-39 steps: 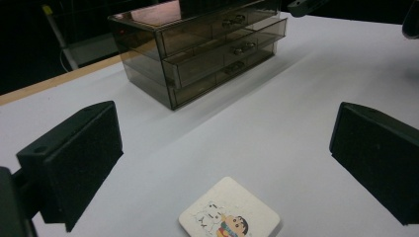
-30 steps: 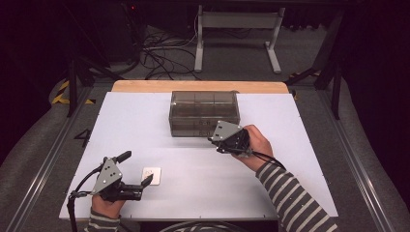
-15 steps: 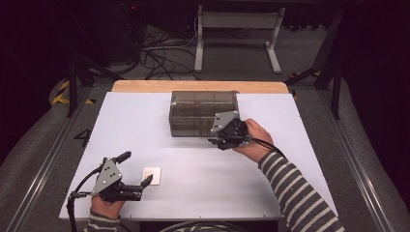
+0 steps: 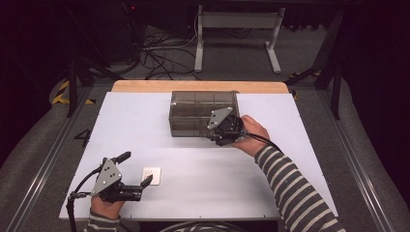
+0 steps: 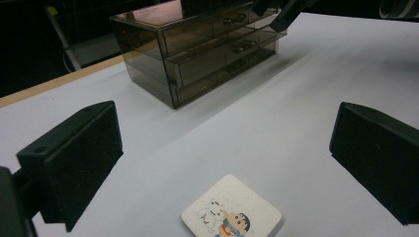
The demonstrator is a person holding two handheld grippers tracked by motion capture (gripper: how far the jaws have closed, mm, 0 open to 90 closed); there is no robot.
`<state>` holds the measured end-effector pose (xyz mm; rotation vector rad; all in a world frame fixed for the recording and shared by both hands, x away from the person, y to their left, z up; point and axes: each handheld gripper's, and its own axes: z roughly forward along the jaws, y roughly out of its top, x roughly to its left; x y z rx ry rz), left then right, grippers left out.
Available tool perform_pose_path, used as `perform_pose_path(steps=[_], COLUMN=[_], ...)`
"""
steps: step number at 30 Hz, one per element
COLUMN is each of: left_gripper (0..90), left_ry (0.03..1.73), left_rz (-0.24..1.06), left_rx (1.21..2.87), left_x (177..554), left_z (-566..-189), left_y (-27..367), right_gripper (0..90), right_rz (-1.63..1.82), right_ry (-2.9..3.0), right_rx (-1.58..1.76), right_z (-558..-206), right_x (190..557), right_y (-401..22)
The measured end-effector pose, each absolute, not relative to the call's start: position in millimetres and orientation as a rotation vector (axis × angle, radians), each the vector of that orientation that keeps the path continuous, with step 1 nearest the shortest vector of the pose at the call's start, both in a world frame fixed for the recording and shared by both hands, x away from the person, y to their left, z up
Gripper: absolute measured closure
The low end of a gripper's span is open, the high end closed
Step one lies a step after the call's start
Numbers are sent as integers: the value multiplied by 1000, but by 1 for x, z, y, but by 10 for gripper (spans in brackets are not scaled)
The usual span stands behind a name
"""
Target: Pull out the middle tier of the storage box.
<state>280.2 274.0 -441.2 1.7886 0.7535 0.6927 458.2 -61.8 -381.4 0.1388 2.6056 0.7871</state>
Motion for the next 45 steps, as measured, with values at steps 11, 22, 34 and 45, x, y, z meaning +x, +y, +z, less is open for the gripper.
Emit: perform_pose_path(steps=[11,22,34,45], left_gripper=[5,5,5,5], left_ry=[744,740,739,745], left_rz=[695,698,699,691], left_rx=[1792,1797,1801,1793], left_x=[280,280,280,280], left_z=[-441,-441,-441,-442], left_y=[274,274,274,273], right_gripper=[570,574,659,675], right_rz=[729,686,668,678], right_ry=[2613,2624,2612,2612], right_rx=[67,73,79,90], right_z=[-393,-407,-415,-412], right_x=[464,473,478,478], right_y=[-57,-50,-44,-46])
